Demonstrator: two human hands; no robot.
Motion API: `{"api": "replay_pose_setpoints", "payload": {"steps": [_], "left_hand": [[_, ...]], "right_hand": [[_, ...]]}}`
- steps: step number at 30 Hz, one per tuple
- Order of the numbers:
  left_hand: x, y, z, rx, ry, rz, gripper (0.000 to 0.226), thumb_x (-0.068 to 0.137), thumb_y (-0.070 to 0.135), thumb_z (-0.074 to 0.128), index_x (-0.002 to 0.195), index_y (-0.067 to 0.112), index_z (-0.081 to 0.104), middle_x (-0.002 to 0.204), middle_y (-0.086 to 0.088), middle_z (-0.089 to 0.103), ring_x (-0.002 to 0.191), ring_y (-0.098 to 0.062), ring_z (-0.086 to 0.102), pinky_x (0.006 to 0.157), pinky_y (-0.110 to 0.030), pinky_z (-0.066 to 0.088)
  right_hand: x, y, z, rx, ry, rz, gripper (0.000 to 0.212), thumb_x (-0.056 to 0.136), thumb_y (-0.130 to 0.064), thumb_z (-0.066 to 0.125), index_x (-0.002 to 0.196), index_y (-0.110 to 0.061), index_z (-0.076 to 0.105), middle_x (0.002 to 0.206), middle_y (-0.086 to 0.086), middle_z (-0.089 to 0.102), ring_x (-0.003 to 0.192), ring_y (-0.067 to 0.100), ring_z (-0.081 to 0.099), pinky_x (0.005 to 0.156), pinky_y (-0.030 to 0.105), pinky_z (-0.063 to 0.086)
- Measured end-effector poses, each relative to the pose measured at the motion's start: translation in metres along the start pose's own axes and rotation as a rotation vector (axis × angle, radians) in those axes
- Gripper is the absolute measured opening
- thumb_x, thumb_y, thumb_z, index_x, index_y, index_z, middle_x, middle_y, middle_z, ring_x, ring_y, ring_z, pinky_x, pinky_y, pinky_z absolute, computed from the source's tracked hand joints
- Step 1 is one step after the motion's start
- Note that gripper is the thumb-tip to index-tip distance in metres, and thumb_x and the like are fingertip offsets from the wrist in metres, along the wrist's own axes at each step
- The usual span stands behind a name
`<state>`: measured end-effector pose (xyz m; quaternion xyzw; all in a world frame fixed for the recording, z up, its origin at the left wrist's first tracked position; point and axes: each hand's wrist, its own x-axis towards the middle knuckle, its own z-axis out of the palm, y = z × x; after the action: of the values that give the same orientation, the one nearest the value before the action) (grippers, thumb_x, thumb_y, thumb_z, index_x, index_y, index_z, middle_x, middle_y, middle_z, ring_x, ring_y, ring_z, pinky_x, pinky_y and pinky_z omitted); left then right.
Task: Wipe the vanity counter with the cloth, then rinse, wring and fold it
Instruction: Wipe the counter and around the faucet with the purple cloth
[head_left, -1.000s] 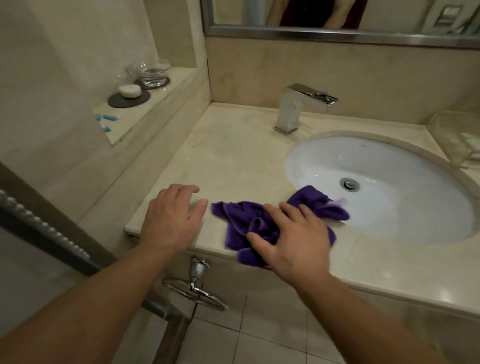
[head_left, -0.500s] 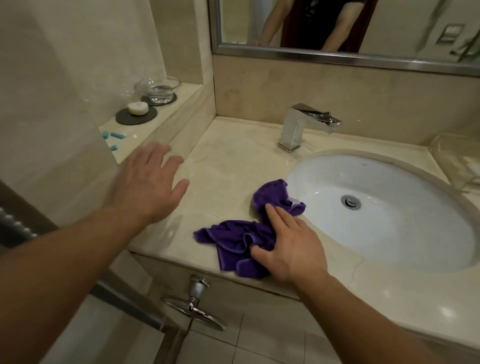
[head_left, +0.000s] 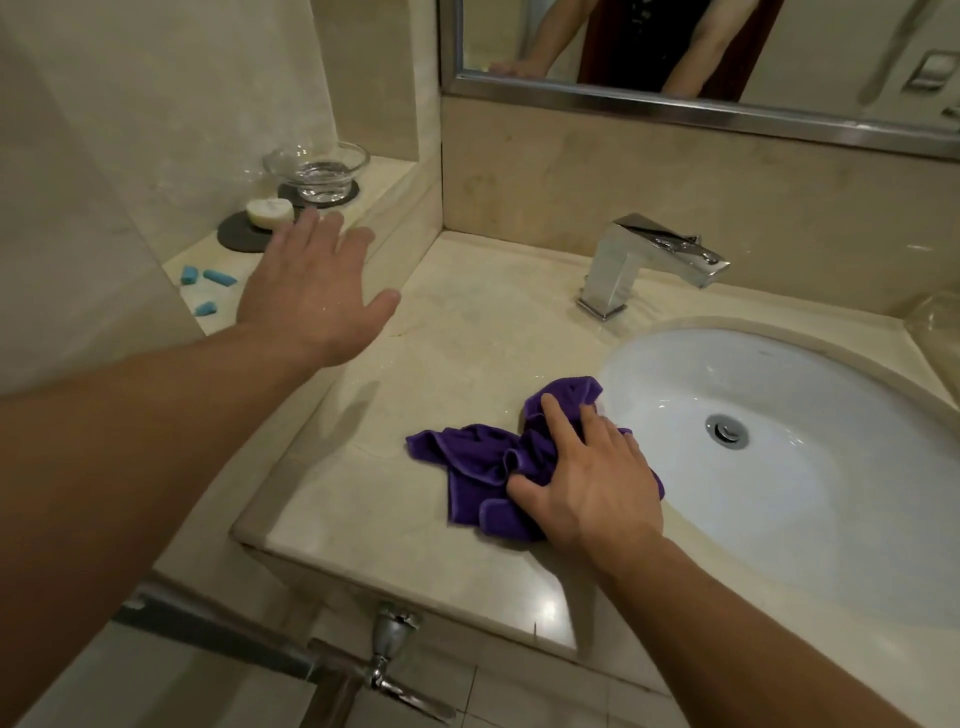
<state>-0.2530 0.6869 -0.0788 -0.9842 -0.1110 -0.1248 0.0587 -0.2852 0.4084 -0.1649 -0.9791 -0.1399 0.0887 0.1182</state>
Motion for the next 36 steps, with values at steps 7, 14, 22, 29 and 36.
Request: {"api": "replay_pose_setpoints", "payload": {"steps": [7, 14, 22, 29, 36], "left_hand": [[0.028, -0.011, -0.01, -0.086, -0.097, 0.1, 0.073, 0.096, 0.059, 0.042, 0.156, 0.023, 0.022, 0.166, -0.007, 0.014, 0.154, -0.025, 0.005, 0.124, -0.041, 0.006], [0.027, -0.013, -0.01, -0.312, -0.157, 0.115, 0.061, 0.098, 0.056, 0.043, 0.152, 0.031, 0.031, 0.164, 0.004, 0.021, 0.153, -0.013, 0.007, 0.12, -0.037, 0.014], [0.033, -0.014, -0.01, -0.404, -0.165, -0.005, 0.058, 0.098, 0.056, 0.043, 0.15, 0.033, 0.033, 0.163, 0.007, 0.023, 0.153, -0.009, 0.003, 0.12, -0.038, 0.015], [0.035, -0.015, -0.008, -0.435, -0.161, -0.037, 0.057, 0.098, 0.057, 0.042, 0.149, 0.034, 0.035, 0.162, 0.01, 0.027, 0.152, -0.007, 0.006, 0.118, -0.039, 0.019], [0.037, -0.015, -0.009, -0.449, -0.153, -0.032, 0.055, 0.099, 0.056, 0.041, 0.149, 0.034, 0.035, 0.161, 0.01, 0.028, 0.152, -0.008, 0.009, 0.117, -0.039, 0.021]], "right_hand": [[0.042, -0.012, -0.003, -0.006, 0.004, -0.005, 0.085, 0.086, -0.071, 0.038, 0.159, -0.034, 0.013, 0.166, 0.008, 0.017, 0.154, 0.027, 0.011, 0.126, 0.044, 0.009], [0.088, -0.027, -0.009, -0.005, -0.024, -0.042, 0.084, 0.087, -0.07, 0.041, 0.159, -0.034, 0.015, 0.167, 0.008, 0.016, 0.154, 0.028, 0.009, 0.126, 0.044, 0.008], [0.156, -0.05, -0.013, -0.03, -0.032, -0.095, 0.085, 0.087, -0.072, 0.042, 0.158, -0.032, 0.018, 0.166, 0.01, 0.018, 0.153, 0.031, 0.014, 0.124, 0.046, 0.012], [0.203, -0.068, -0.014, -0.014, 0.008, -0.096, 0.084, 0.085, -0.071, 0.045, 0.156, -0.031, 0.025, 0.163, 0.011, 0.027, 0.149, 0.034, 0.025, 0.121, 0.049, 0.024], [0.22, -0.079, -0.011, -0.008, 0.042, -0.112, 0.077, 0.085, -0.07, 0.046, 0.152, -0.033, 0.035, 0.155, 0.007, 0.04, 0.141, 0.032, 0.039, 0.115, 0.049, 0.035]]}}
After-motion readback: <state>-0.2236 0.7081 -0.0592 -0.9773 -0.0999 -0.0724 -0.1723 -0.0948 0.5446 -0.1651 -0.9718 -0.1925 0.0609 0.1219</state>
